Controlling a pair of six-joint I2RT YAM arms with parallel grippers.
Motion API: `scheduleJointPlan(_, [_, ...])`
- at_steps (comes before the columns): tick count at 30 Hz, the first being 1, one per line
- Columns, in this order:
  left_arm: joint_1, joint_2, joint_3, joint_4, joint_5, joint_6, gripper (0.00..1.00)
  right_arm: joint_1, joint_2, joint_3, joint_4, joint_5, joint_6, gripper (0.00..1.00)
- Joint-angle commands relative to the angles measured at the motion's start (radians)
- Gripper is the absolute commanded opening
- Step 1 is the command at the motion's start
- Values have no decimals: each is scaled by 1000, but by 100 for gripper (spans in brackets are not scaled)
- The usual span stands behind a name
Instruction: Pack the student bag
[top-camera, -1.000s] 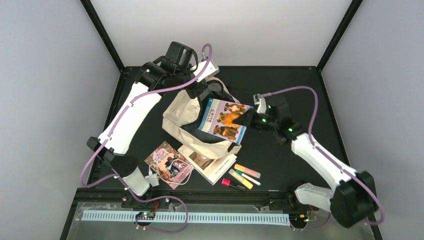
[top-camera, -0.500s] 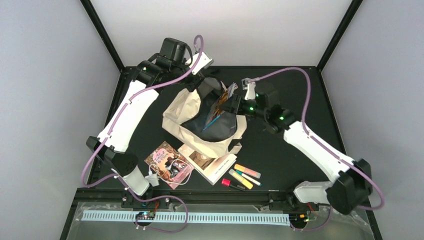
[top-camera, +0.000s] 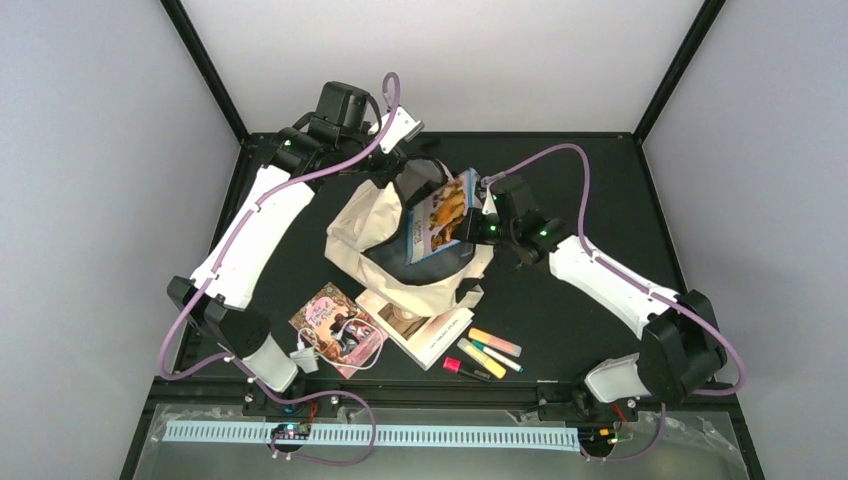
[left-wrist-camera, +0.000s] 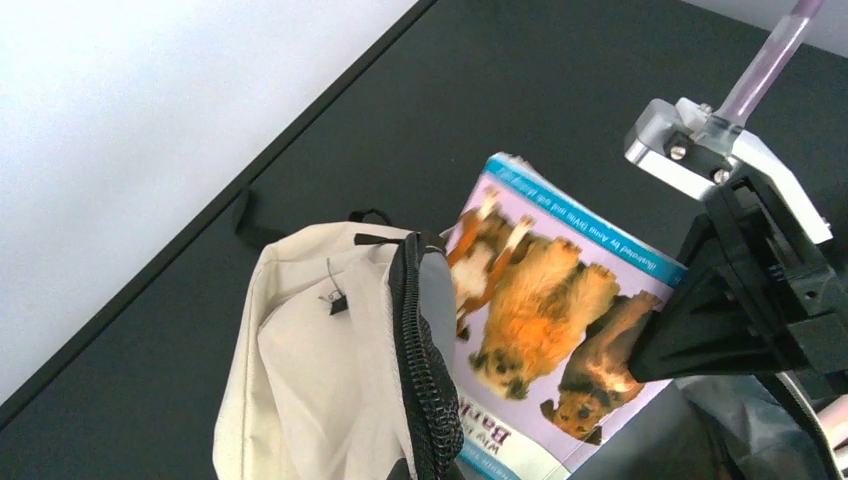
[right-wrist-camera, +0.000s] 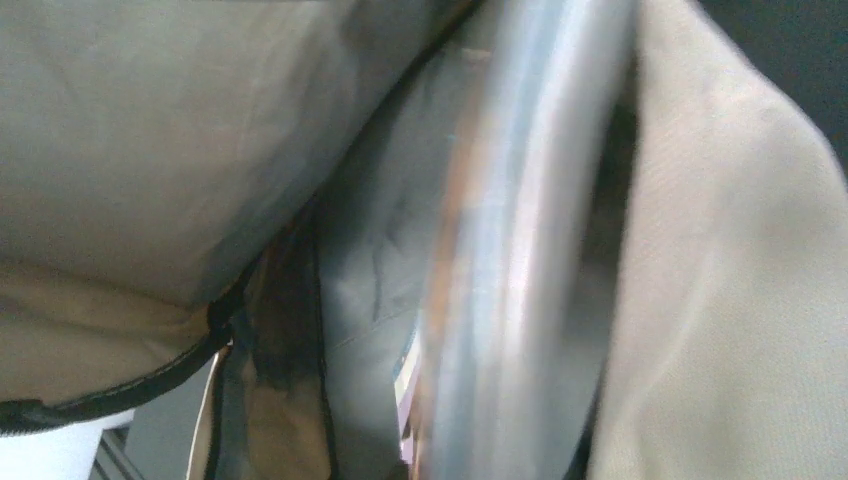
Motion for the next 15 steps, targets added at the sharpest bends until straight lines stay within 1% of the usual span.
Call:
scheduleJointPlan(1, [-1, -58, -1, 72, 46, -13, 2, -1, -3, 16, 35, 1, 18, 1])
scheduleJointPlan(3, [0, -53, -16, 83, 48, -13, 2, 1, -21, 0, 115, -67, 51, 1])
scheduleJointPlan(5, [0, -46, -27, 95, 49, -14, 2, 10, -52, -37, 245, -114, 120, 1])
scheduleJointPlan(7, [0, -35, -19, 103, 65, -22, 1, 29, -70, -79, 411, -105, 234, 1])
scheduleJointPlan(9, [-1, -26, 0, 110, 104, -31, 2, 53, -67, -111, 507, -46, 314, 1])
scheduleJointPlan(12, [-12, -18, 31, 104, 157, -41, 2, 87, -28, -140, 598, 56, 391, 1])
scheduleJointPlan(15, [-19, -15, 53, 103, 180, -49, 2, 118, 66, -83, 565, 88, 402, 1])
